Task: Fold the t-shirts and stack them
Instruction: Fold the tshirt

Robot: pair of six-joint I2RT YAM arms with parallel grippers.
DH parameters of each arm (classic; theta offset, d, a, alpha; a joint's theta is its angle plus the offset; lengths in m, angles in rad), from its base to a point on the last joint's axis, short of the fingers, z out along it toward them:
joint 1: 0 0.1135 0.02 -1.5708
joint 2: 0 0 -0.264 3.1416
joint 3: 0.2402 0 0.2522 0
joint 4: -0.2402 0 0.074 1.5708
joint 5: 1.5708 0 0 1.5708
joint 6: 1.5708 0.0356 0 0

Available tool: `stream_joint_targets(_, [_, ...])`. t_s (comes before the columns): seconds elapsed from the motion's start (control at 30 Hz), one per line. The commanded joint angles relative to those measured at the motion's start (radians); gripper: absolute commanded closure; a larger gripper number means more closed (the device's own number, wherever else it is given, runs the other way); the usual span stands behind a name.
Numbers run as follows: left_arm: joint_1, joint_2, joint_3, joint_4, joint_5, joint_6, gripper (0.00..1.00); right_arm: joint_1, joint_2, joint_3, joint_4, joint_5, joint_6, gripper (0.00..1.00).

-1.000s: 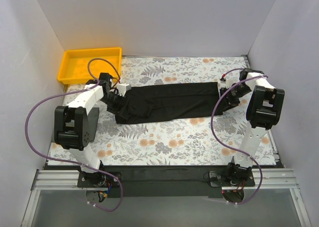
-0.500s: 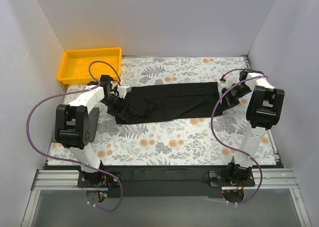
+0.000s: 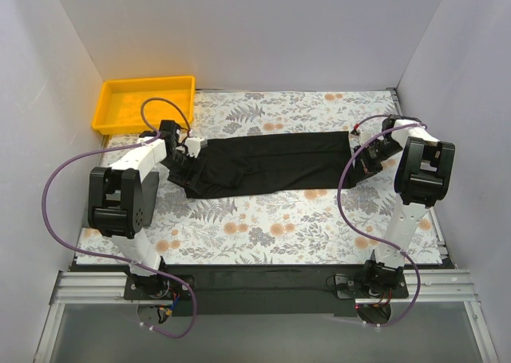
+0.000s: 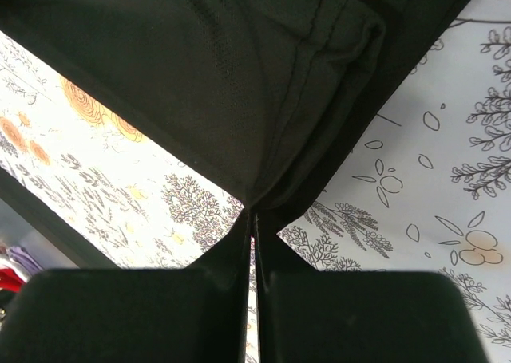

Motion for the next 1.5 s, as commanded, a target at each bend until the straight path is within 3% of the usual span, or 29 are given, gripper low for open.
stream_joint_targets(0.0, [0.004, -0.009, 0.012, 0.027, -0.028, -0.008, 0.4, -0.005, -0.047, -0.007, -0.002, -0.01, -0.017, 0.99])
stream_joint_targets(0.17, [0.004, 0.007, 0.009, 0.026, -0.022, -0.011, 0.41, -0.005, -0.053, -0.013, -0.002, -0.005, -0.022, 0.99])
stream_joint_targets(0.3, [0.004, 0.024, 0.006, 0.024, -0.02, -0.002, 0.47, -0.005, -0.056, -0.013, -0.002, -0.001, -0.023, 0.99])
stream_joint_targets(0.43, [0.013, 0.047, 0.038, 0.006, -0.009, 0.003, 0.64, -0.005, -0.062, -0.018, -0.002, 0.009, -0.031, 0.99])
stream_joint_targets(0.57, [0.048, 0.077, 0.104, -0.049, -0.009, 0.006, 1.0, -0.005, -0.08, -0.018, -0.004, 0.03, -0.041, 0.99])
stream_joint_targets(0.8, [0.079, 0.1, 0.184, -0.131, -0.015, 0.039, 1.0, -0.005, -0.129, -0.04, -0.005, 0.119, -0.093, 0.99])
stream_joint_targets(1.17, [0.081, 0.134, 0.132, -0.117, -0.011, 0.044, 0.99, 0.013, -0.14, -0.154, 0.015, 0.088, -0.106, 0.99])
stream_joint_targets(1.23, [0.081, 0.123, 0.13, -0.118, -0.012, 0.046, 0.91, 0.015, -0.151, -0.172, 0.015, 0.087, -0.11, 0.99])
stream_joint_targets(1.27, [0.081, 0.117, 0.132, -0.12, -0.006, 0.044, 0.81, 0.015, -0.165, -0.189, 0.013, 0.082, -0.112, 0.98])
stream_joint_targets(1.3, [0.081, 0.108, 0.14, -0.12, 0.0, 0.038, 0.78, 0.015, -0.174, -0.195, 0.009, 0.078, -0.117, 0.91])
stream_joint_targets(1.33, [0.081, 0.085, 0.147, -0.122, 0.012, 0.036, 0.75, 0.015, -0.183, -0.194, -0.011, 0.076, -0.13, 0.73])
stream_joint_targets(1.37, [0.081, 0.071, 0.155, -0.128, 0.023, 0.026, 0.68, 0.015, -0.2, -0.182, -0.028, 0.081, -0.171, 0.65])
stream_joint_targets(1.43, [0.081, 0.018, 0.178, -0.126, 0.037, 0.012, 0.64, 0.007, -0.221, -0.121, -0.048, 0.142, -0.199, 0.5])
stream_joint_targets(1.47, [0.079, -0.001, 0.181, -0.111, 0.037, 0.003, 0.62, -0.004, -0.241, -0.096, -0.05, 0.153, -0.218, 0.47])
